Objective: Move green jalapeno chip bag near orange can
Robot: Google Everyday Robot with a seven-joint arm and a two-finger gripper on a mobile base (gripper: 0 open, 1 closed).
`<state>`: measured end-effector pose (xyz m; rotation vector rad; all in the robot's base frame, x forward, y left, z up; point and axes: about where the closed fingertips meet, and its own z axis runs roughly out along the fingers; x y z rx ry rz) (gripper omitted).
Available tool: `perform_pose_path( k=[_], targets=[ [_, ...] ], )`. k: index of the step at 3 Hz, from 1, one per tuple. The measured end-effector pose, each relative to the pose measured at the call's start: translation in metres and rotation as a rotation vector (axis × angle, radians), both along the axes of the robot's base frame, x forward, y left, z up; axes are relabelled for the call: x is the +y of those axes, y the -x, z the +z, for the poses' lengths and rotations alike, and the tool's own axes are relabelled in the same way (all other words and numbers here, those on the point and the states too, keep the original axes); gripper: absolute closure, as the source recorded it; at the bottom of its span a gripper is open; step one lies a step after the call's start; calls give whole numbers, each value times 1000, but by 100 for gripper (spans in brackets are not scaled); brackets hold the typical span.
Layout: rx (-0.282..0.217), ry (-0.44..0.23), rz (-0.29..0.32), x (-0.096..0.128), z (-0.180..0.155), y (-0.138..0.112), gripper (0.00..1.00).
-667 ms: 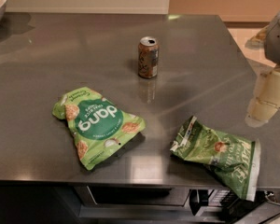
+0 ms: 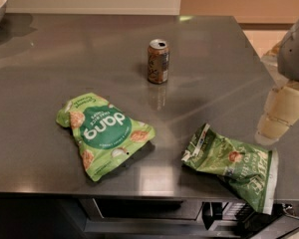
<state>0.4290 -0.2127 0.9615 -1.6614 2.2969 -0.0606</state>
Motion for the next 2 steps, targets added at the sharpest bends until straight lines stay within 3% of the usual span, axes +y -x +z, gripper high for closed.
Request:
perform_pose_path(
  k=[1, 2],
  targets=[
    [56, -36, -67, 8, -29, 13, 0],
    [99, -78, -97, 11, -52, 23, 0]
  ],
)
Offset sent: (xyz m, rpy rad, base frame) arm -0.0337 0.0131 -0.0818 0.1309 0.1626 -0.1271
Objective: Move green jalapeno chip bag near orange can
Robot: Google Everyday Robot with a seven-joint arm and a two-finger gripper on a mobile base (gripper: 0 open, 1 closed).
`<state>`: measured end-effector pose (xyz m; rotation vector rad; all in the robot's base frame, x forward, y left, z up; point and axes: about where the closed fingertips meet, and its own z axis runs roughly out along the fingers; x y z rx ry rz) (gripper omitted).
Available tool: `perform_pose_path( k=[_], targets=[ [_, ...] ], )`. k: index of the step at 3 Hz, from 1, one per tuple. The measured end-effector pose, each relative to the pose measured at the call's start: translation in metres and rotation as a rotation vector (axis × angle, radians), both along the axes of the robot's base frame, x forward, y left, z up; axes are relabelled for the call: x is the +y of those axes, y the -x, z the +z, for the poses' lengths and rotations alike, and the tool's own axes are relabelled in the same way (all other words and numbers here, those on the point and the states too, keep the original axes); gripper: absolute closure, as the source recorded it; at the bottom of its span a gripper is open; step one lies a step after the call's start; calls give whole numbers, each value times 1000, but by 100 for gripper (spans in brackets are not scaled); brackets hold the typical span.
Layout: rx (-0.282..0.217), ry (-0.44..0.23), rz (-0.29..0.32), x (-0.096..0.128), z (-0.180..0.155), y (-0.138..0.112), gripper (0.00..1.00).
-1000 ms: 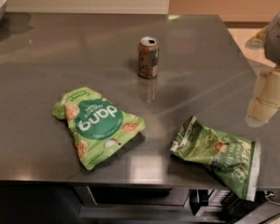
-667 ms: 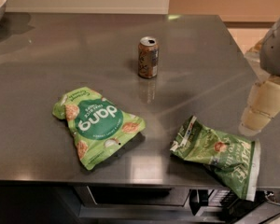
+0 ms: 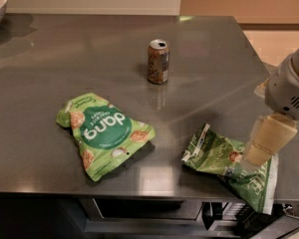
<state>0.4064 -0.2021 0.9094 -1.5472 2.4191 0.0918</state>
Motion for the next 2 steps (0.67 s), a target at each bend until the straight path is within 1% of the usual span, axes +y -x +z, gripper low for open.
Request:
perform_pose_path(
  k=[1, 2],
  targets=[
    [-4, -28, -2, 0, -16, 8, 0],
    [-11, -42, 15, -1, -36, 15, 0]
  ],
)
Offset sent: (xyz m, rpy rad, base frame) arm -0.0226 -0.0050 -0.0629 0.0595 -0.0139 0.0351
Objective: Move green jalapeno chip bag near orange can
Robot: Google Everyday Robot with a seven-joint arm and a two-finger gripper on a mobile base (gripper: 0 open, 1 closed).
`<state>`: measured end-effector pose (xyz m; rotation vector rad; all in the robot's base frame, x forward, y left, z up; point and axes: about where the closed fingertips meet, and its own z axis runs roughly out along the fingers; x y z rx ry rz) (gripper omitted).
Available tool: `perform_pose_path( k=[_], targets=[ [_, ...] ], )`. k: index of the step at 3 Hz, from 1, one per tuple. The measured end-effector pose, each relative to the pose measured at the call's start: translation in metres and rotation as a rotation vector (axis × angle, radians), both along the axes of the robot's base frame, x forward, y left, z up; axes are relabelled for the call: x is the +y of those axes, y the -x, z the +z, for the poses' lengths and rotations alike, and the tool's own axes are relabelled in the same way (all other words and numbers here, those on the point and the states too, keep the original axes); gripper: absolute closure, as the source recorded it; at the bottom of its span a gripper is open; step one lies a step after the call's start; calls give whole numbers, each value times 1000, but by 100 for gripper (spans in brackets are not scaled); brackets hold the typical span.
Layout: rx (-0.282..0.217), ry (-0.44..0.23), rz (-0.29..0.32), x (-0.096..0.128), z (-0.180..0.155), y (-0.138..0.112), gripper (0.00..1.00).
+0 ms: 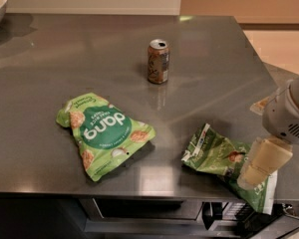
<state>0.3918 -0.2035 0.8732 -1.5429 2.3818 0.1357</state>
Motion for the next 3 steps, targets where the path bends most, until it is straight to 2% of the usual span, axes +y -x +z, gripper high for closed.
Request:
perform_pose_path(
  k=[1, 2, 3],
  targets=[
    [2, -4, 16, -2, -15, 4, 0],
    [16, -17, 29, -4, -24, 7, 18],
    [32, -28, 44, -4, -28, 7, 41]
  ],
)
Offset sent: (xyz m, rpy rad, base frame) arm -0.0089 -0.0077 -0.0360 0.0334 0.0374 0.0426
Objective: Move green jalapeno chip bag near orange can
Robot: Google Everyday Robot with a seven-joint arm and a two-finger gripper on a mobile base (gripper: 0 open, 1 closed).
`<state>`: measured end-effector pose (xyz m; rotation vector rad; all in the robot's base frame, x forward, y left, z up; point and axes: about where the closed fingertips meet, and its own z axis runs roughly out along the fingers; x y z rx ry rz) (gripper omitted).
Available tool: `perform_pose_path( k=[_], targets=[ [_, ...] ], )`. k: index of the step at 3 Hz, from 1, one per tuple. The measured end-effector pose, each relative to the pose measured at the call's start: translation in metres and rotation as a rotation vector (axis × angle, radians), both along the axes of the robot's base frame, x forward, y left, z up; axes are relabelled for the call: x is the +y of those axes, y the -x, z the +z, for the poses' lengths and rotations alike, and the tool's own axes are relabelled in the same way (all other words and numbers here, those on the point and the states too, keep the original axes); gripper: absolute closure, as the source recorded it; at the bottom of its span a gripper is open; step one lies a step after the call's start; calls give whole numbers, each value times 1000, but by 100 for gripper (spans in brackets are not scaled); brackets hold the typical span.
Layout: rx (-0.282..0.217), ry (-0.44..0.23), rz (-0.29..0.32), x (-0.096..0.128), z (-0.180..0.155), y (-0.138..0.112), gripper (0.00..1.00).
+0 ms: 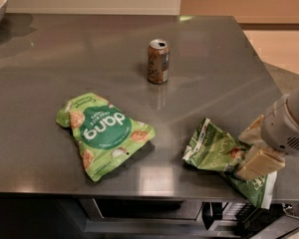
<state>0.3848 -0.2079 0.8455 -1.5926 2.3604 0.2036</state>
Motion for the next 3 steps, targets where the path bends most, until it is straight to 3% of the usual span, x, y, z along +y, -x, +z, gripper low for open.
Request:
perform_pose_path(
  k=[1, 2, 3],
  targets=[
    [18, 9, 11, 0, 1, -3, 65],
    [29, 32, 23, 0, 12, -22, 87],
    [30, 55, 29, -1, 26, -58, 100]
  ],
)
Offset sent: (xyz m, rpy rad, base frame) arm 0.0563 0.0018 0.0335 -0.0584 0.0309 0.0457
